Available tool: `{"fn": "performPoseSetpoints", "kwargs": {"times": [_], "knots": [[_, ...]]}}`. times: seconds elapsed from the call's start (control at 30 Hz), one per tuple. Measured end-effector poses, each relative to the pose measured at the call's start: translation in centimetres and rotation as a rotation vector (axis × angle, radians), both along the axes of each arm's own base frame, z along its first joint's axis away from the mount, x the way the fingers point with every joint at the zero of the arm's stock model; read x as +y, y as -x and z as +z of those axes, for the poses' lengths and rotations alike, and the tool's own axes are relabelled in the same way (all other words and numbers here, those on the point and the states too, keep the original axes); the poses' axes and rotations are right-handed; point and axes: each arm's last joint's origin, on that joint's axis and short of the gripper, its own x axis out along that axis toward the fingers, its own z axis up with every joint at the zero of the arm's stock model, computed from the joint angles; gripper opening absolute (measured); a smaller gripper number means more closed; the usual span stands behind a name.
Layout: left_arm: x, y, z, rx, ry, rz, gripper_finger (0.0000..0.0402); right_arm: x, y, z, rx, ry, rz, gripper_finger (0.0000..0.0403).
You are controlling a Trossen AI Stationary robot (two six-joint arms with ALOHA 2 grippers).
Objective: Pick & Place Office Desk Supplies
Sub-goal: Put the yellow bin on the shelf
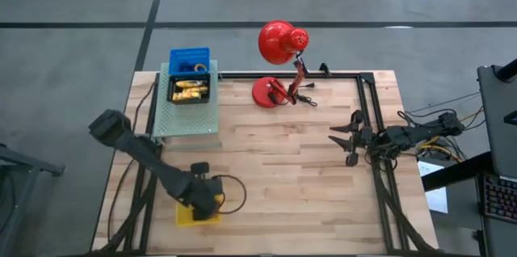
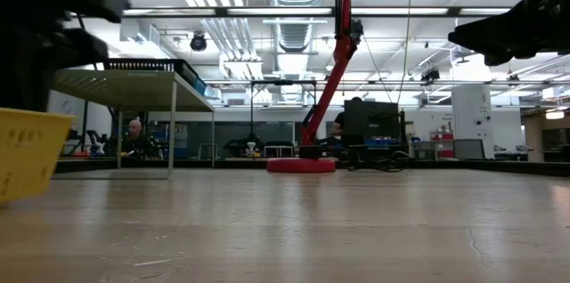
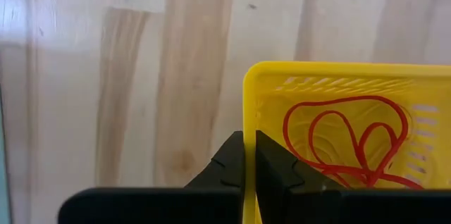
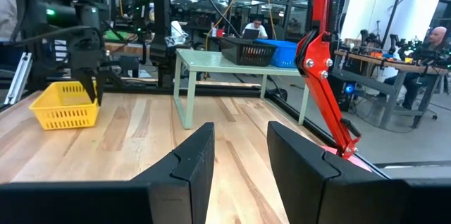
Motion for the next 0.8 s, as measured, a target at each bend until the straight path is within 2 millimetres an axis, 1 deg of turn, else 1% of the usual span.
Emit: {"fn": "performPoseSetpoints", "kwargs": {"times": [0.17,0.3,0.53,0.8], "knots": [[1.4,-1.0,0.2,0.025,0.024,-0.053,0.0015,0.0,0.0,0.0,0.0,0.0,0.0,0.0128],[2.5,-1.4,0.7,0.026,0.044,-0.092,0.0015,0.0,0.0,0.0,0.0,0.0,0.0,0.0128],[4.2,-1.4,3.2,-0.038,0.101,-0.135,0.0015,0.0,0.0,0.0,0.0,0.0,0.0,0.0127],[6.5,-0.3,6.4,-0.094,0.247,-0.116,0.0015,0.0,0.0,0.0,0.0,0.0,0.0,0.0127]]}}
